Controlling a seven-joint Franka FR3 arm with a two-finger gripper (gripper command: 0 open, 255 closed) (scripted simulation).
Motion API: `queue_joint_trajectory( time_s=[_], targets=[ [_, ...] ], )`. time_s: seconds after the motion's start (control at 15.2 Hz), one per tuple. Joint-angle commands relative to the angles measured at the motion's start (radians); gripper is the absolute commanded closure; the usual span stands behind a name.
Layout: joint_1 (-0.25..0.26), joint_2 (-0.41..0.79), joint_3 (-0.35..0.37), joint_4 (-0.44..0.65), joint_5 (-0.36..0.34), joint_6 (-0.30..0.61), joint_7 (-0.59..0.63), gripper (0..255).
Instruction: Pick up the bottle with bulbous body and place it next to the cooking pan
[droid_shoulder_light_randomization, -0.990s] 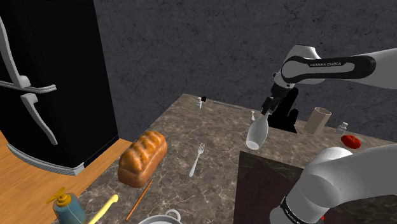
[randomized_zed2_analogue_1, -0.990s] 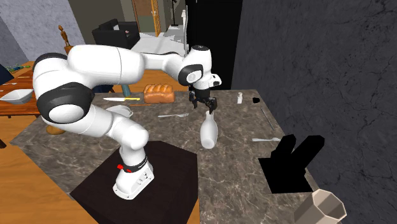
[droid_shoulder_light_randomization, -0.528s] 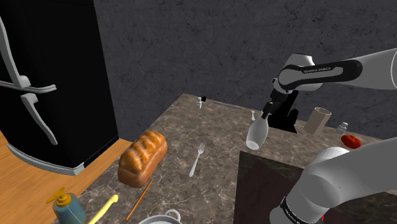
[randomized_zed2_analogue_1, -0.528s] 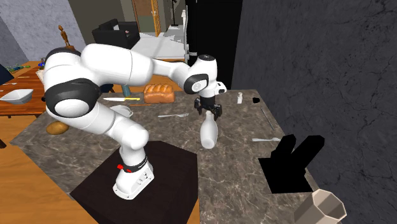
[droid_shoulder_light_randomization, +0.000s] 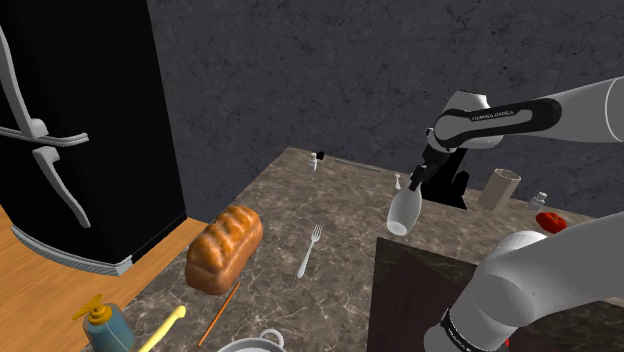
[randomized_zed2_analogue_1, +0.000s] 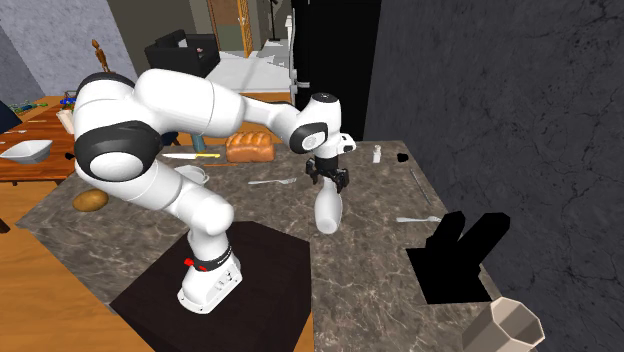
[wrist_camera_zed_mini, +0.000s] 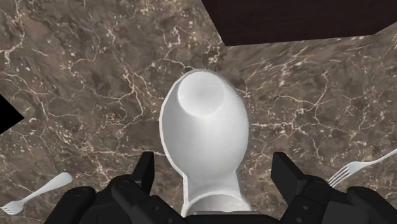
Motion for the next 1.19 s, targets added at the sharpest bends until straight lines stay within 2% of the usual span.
queue_joint_trajectory(
  time_s=[0.0, 0.07, 0.13, 0.73, 1.12],
  targets=[
    [0.0, 0.0, 0.0, 0.0, 0.0, 0.0, 0.0, 0],
    [0.0, 0.0, 0.0, 0.0, 0.0, 0.0, 0.0, 0],
    [0.0, 0.0, 0.0, 0.0, 0.0, 0.0, 0.0, 255],
    [0.0, 0.0, 0.0, 0.0, 0.0, 0.0, 0.0, 255],
    [-0.002, -0.034, 0.028, 0.057, 0.008, -0.091, 0.006, 255]
  ],
)
